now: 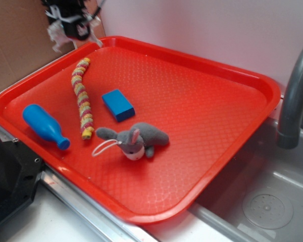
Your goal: Grab the white paper.
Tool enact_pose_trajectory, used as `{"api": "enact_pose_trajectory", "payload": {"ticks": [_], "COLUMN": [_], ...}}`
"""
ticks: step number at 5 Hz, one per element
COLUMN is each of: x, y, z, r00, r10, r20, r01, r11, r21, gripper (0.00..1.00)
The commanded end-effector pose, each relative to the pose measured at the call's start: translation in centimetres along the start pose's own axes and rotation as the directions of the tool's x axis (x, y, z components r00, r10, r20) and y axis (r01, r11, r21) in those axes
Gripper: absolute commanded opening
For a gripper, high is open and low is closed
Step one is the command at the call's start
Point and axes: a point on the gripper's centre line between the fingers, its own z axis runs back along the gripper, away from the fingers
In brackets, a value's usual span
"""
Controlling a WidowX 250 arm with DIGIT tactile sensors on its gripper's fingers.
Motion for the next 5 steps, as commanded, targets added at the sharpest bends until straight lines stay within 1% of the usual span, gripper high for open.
{"api": "enact_pose_trajectory", "payload": {"ticks": [1,2,3,4,5], "x": [-2.1,-0.4,1.8,3.0,3.4], "y": [-5.0,-6.8,-7.5,-7.2,-6.8], "z": [9.3,10.1,9.1,8.4,8.0], "r00": [0.993,0.990,0.990,0.990,0.989], "r10": [-0.080,-0.109,-0.125,-0.125,-0.128], "r20": [0.082,0.085,0.062,0.065,0.073], "r01": [0.078,0.106,0.123,0.123,0.126], "r11": [0.997,0.994,0.991,0.991,0.992], "r21": [0.018,0.031,0.044,0.047,0.027], "gripper": [0.00,0.00,0.00,0.00,0.00]}}
